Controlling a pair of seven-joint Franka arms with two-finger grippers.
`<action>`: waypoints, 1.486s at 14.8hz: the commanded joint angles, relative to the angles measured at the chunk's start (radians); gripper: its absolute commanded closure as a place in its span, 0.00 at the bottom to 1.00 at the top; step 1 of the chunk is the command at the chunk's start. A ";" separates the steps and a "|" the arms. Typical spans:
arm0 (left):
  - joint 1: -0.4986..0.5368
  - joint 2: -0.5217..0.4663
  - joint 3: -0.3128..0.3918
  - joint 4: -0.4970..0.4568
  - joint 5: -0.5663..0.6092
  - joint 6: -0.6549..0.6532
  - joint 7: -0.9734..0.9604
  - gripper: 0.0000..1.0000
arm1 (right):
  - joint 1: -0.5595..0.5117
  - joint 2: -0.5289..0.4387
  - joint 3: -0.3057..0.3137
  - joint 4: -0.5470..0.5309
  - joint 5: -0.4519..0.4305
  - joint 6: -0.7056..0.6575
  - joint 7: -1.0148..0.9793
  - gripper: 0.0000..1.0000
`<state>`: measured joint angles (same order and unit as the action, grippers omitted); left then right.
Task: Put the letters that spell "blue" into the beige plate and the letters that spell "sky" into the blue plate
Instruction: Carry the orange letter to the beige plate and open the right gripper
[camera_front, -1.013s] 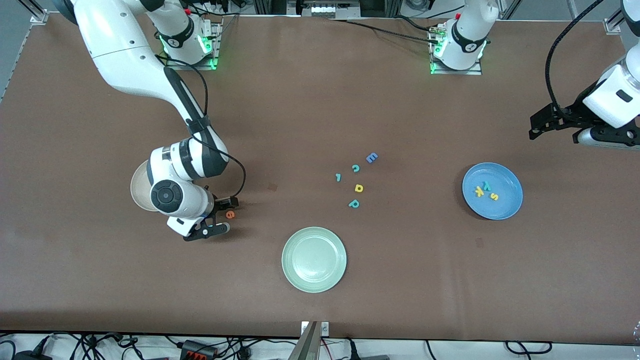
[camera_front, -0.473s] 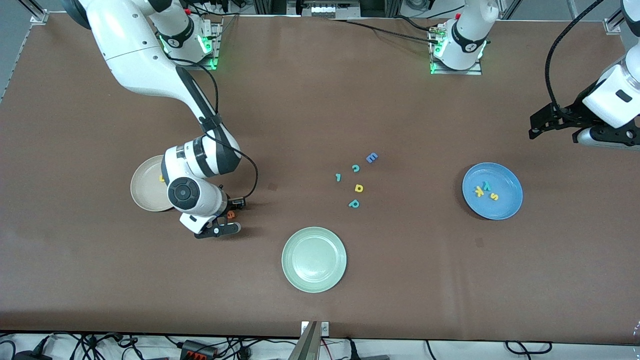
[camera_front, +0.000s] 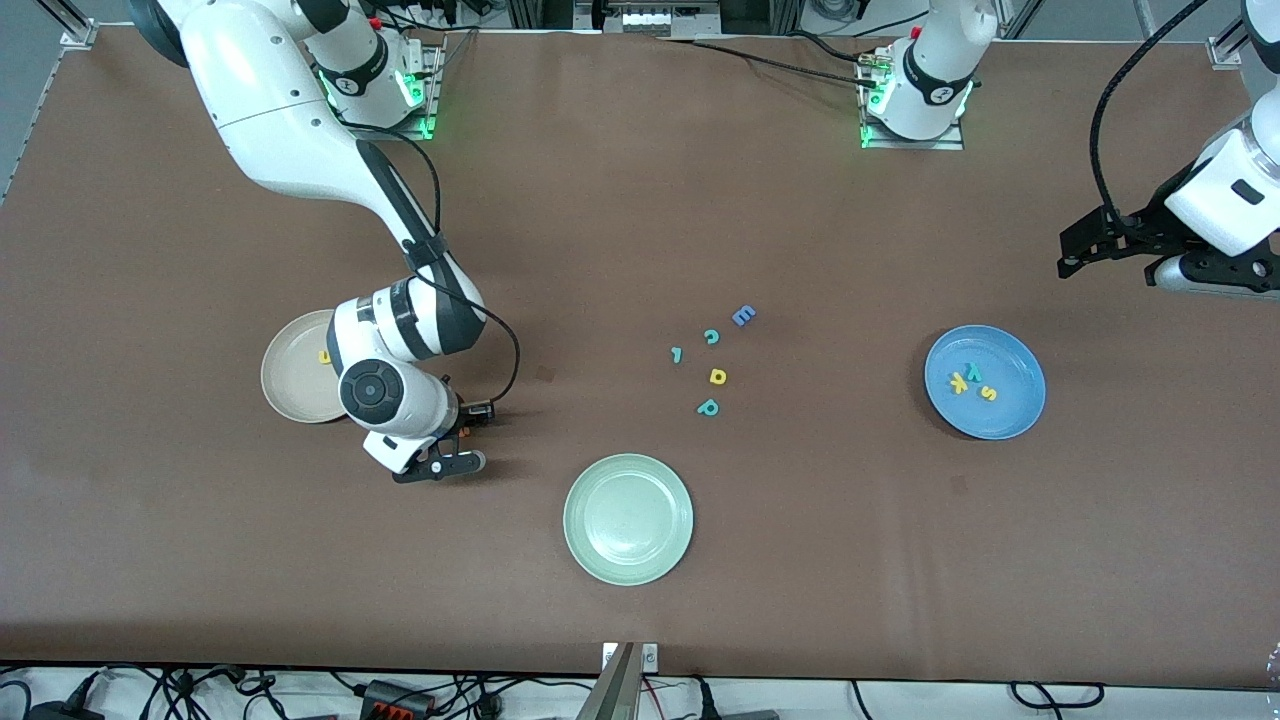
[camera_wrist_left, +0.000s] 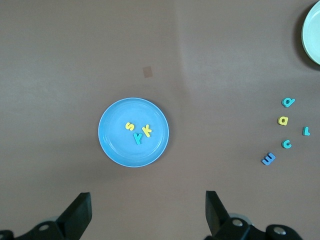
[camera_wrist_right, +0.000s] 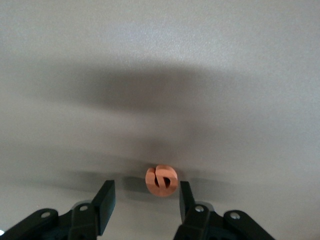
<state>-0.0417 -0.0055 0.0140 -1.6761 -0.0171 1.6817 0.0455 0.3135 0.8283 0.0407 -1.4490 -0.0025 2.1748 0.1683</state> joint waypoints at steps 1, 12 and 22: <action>-0.007 -0.013 0.007 0.002 -0.006 -0.017 0.016 0.00 | 0.007 0.026 -0.008 0.041 0.003 -0.003 0.005 0.40; -0.006 -0.013 0.007 0.003 -0.006 -0.023 0.016 0.00 | -0.002 0.025 -0.012 0.039 0.007 -0.010 0.011 0.77; -0.009 -0.008 0.007 0.013 -0.007 -0.025 0.017 0.00 | -0.151 -0.109 -0.009 -0.046 0.009 -0.168 -0.106 0.86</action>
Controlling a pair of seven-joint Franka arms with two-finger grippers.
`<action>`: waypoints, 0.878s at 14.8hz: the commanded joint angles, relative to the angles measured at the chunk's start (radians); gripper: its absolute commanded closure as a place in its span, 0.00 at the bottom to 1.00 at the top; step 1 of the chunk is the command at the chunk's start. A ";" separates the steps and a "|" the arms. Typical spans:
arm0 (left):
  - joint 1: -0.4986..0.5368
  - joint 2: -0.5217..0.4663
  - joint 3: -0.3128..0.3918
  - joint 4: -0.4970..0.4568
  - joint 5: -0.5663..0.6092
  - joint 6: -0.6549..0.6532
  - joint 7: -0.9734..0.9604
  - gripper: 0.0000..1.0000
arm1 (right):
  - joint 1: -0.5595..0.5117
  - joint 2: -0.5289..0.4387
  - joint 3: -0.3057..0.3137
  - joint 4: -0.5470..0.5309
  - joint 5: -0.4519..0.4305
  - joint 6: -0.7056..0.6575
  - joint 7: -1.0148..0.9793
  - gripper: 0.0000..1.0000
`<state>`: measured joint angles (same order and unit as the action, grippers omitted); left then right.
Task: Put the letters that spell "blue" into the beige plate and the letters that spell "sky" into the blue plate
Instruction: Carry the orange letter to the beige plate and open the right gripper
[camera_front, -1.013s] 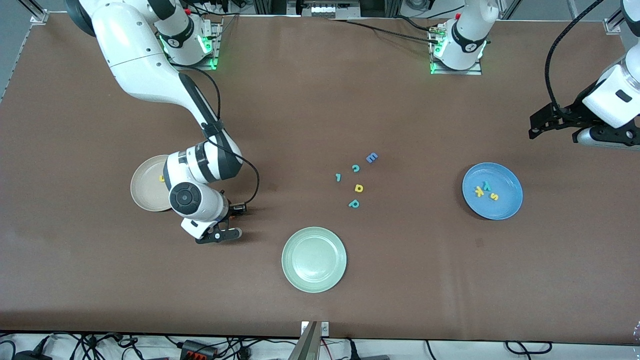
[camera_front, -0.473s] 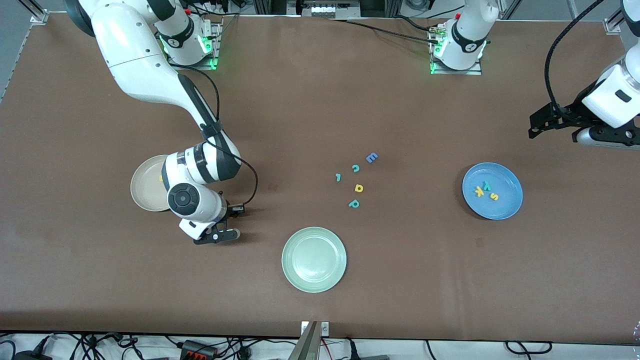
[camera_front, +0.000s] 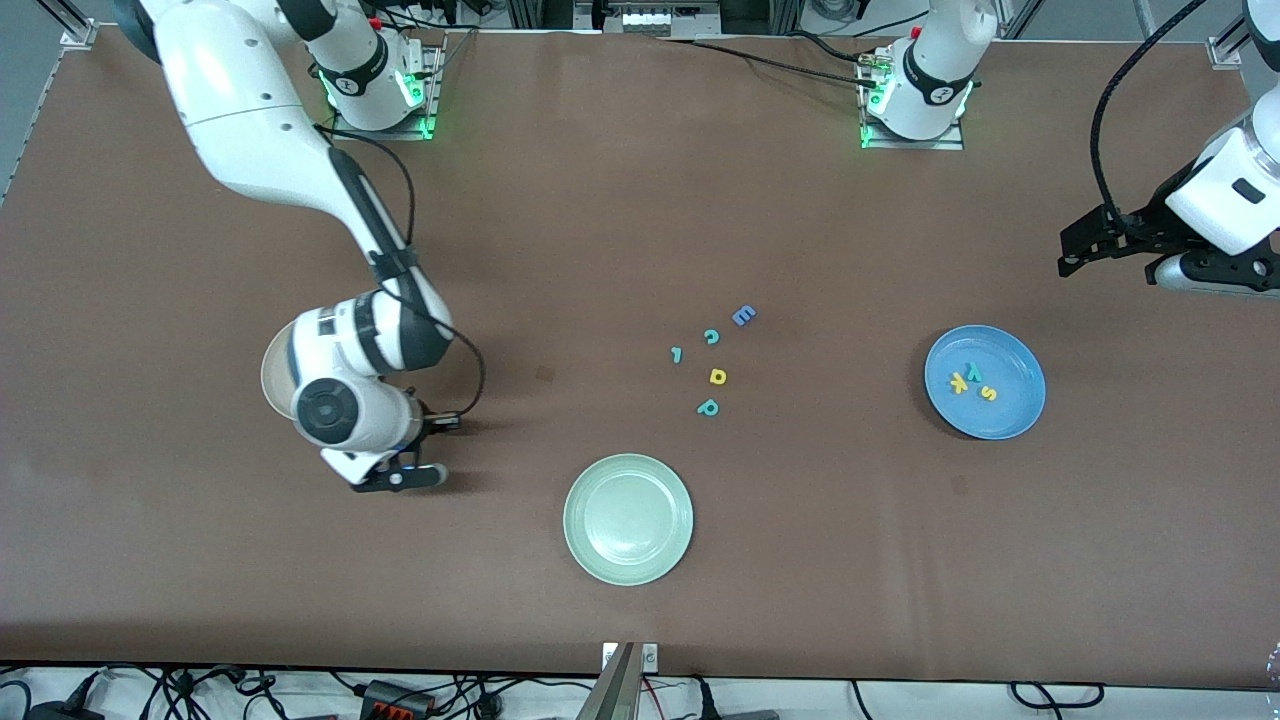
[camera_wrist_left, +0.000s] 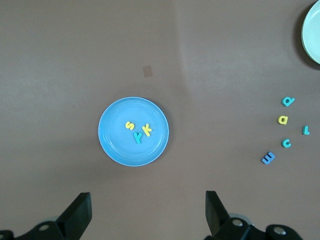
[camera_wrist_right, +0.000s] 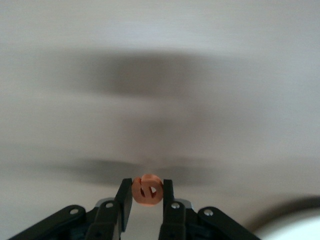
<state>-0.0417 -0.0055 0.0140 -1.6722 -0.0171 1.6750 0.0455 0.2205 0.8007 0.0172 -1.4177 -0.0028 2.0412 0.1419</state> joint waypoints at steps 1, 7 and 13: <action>-0.009 -0.008 0.008 0.009 -0.006 -0.018 0.017 0.00 | -0.078 -0.124 0.014 -0.113 0.009 -0.059 -0.129 0.86; -0.012 -0.005 0.008 0.019 -0.006 -0.027 0.016 0.00 | -0.219 -0.212 0.009 -0.214 -0.002 -0.228 -0.358 0.86; -0.012 0.009 0.009 0.039 -0.007 -0.049 0.016 0.00 | -0.299 -0.189 0.009 -0.320 -0.003 -0.033 -0.571 0.77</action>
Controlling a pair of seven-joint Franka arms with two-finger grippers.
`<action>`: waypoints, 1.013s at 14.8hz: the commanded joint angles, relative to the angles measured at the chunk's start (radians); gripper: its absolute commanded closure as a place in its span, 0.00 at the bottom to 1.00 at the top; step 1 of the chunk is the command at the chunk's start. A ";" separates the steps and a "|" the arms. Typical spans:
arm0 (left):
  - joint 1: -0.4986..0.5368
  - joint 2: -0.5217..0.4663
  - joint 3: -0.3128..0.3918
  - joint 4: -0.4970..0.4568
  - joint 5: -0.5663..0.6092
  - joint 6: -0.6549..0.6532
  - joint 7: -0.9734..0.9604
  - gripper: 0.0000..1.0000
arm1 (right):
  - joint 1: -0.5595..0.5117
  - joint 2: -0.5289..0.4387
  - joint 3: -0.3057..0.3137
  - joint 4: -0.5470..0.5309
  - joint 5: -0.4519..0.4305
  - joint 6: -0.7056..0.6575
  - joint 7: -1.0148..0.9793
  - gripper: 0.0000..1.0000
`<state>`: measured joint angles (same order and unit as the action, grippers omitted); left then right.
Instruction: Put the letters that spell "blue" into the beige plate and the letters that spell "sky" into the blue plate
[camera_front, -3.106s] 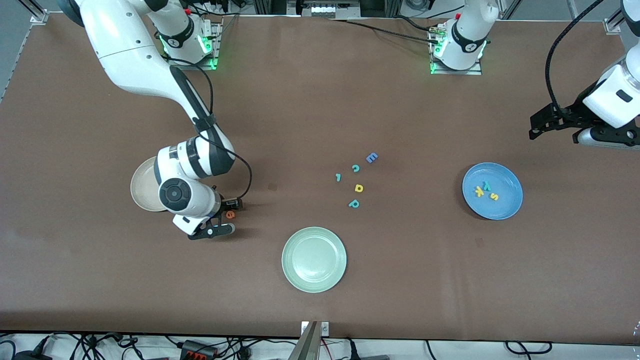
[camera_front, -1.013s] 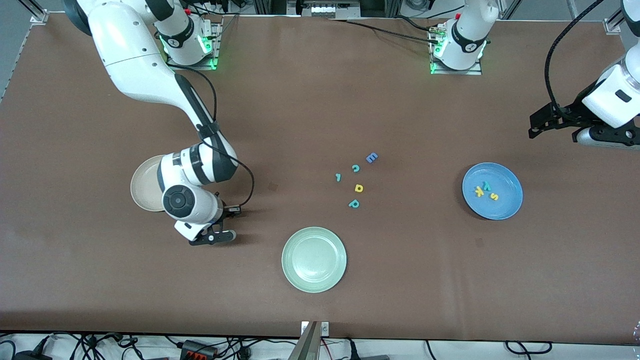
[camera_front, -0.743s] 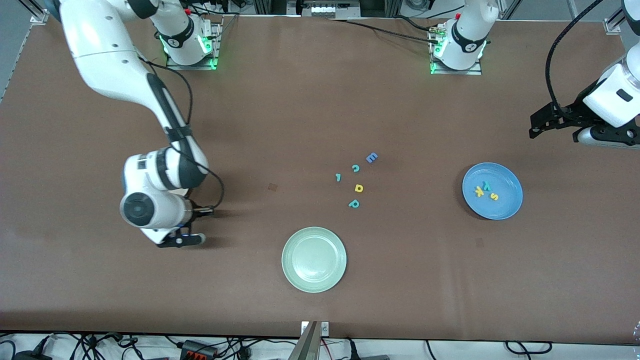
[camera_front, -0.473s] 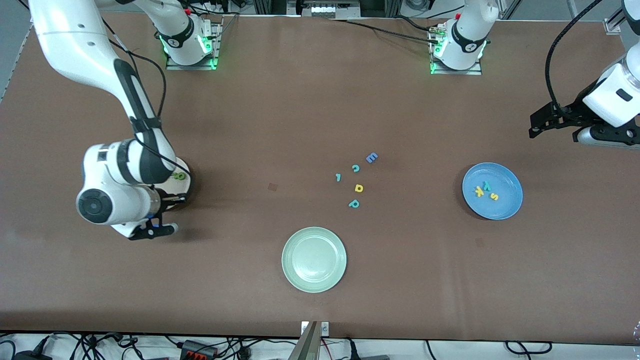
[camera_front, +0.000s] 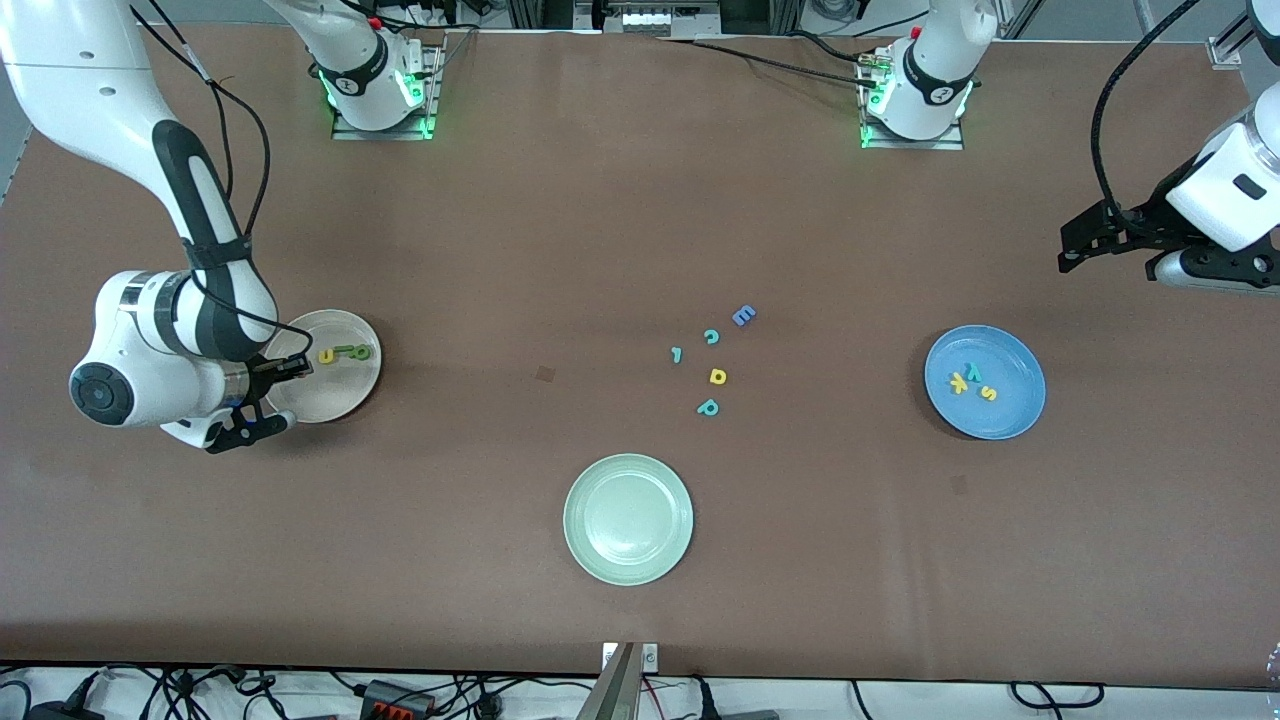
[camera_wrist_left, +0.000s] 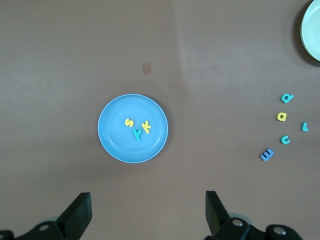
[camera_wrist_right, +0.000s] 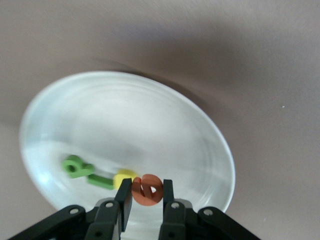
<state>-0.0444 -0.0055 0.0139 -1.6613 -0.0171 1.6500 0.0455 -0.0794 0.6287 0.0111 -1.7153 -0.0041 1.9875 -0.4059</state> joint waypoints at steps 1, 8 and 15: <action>-0.008 0.009 0.009 0.028 -0.007 -0.024 0.016 0.00 | 0.001 -0.017 0.015 -0.023 -0.002 0.021 -0.024 0.39; -0.008 0.007 0.009 0.028 -0.007 -0.026 0.016 0.00 | 0.024 -0.153 0.027 0.171 0.012 -0.282 0.204 0.00; -0.008 0.009 0.009 0.028 -0.007 -0.026 0.016 0.00 | 0.035 -0.204 0.018 0.443 0.004 -0.489 0.291 0.00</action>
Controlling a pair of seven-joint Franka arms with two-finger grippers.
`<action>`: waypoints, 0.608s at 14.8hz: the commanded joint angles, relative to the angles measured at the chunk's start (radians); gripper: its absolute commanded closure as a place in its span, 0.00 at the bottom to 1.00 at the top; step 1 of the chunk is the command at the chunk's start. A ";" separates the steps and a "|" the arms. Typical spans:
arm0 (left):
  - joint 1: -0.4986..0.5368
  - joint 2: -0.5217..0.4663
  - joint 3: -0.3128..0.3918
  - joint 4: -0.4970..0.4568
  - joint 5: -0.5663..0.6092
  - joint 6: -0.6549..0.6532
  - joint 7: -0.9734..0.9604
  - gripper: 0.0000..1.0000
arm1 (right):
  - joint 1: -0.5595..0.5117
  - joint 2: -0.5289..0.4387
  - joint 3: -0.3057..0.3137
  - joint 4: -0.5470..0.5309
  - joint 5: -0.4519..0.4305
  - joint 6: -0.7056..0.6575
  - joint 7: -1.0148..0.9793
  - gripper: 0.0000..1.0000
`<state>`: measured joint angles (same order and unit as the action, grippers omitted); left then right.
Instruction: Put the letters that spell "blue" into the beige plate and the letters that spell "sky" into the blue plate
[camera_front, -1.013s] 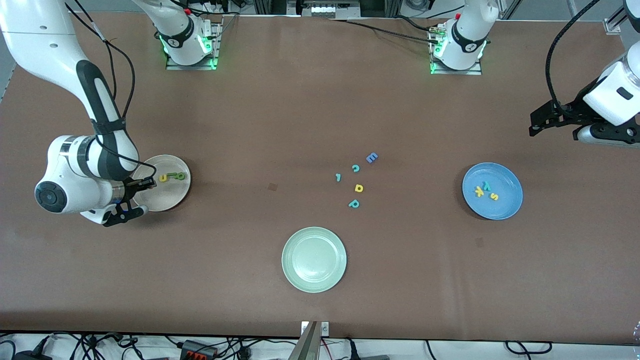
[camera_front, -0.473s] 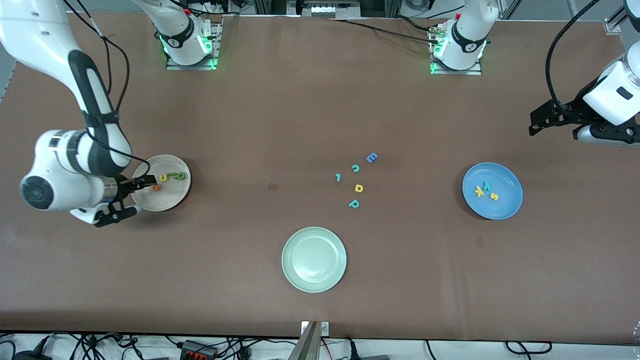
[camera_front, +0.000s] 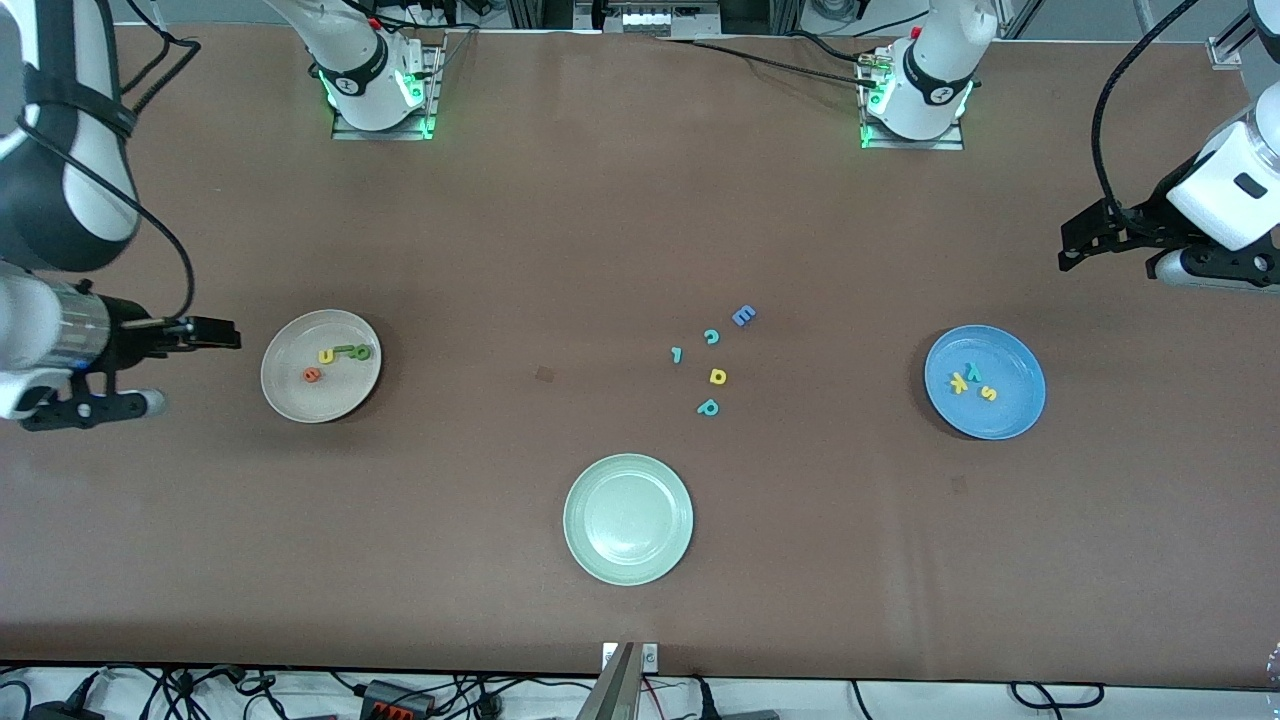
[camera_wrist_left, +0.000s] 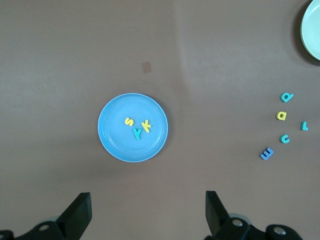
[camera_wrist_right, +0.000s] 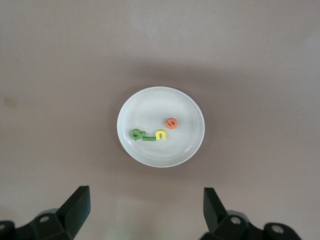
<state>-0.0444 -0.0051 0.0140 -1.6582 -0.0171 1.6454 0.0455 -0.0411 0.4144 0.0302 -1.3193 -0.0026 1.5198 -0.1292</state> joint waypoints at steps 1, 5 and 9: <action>-0.009 0.007 0.009 0.025 -0.007 -0.021 0.016 0.00 | 0.000 -0.012 -0.004 0.051 0.001 -0.023 0.013 0.00; -0.008 0.008 0.009 0.025 -0.007 -0.021 0.016 0.00 | -0.010 -0.020 -0.030 0.139 0.001 -0.021 0.009 0.00; -0.008 0.008 0.009 0.025 -0.007 -0.021 0.016 0.00 | -0.002 -0.072 -0.035 0.126 -0.002 -0.021 0.019 0.00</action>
<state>-0.0444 -0.0049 0.0140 -1.6579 -0.0171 1.6446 0.0455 -0.0462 0.3771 -0.0034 -1.1832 -0.0032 1.5163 -0.1279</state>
